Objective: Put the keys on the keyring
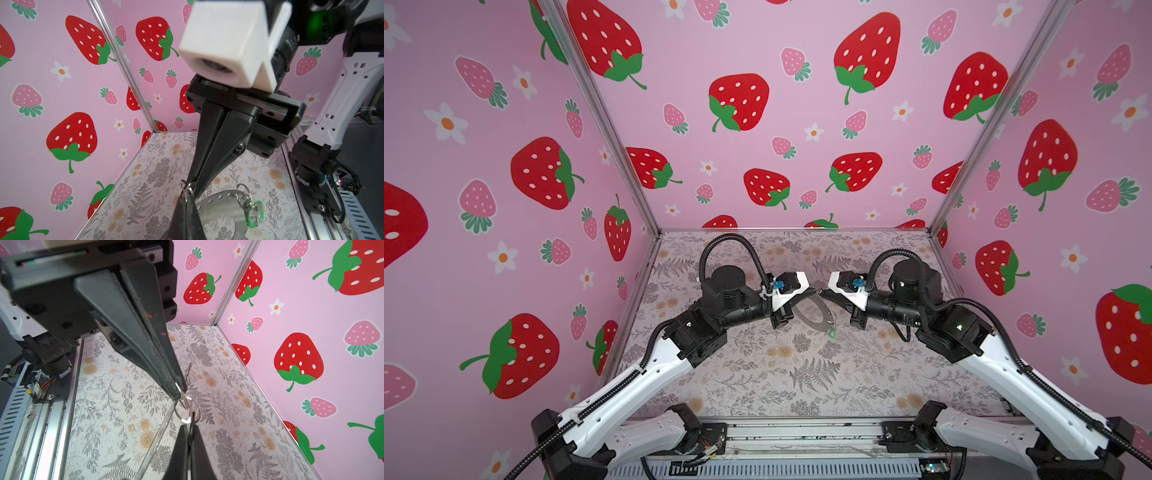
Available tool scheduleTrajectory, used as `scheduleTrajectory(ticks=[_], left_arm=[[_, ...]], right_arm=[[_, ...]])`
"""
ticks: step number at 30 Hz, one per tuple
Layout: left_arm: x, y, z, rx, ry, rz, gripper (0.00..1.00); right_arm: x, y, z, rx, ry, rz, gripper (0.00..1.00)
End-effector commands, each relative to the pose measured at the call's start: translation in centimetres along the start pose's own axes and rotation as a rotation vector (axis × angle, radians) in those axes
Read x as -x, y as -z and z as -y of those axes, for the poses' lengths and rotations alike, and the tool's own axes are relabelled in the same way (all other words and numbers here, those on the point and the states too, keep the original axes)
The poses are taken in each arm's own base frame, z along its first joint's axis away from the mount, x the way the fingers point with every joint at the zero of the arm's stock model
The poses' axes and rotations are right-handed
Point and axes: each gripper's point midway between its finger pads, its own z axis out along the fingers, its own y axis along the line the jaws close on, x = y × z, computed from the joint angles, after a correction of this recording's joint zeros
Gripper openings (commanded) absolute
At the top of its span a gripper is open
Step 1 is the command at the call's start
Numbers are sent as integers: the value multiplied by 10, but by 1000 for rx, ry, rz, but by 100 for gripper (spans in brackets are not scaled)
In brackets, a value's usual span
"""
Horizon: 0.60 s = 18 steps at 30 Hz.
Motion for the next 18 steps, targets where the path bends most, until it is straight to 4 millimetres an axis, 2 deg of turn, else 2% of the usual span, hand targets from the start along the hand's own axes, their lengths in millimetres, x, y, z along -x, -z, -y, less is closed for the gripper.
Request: scheduleTrajectory(ticks=[1,13,18], left_arm=[[22,10,-11,50,-60,32,0],[2,11,-9,49,-105,-65,0],[-10,6,-2,14,-92,-82,0]], right_arm=[[5,3,-10,66,29,-4,0],[8,10,-2,21,48,-21,0],[7,3,-1,29,44,-30,0]])
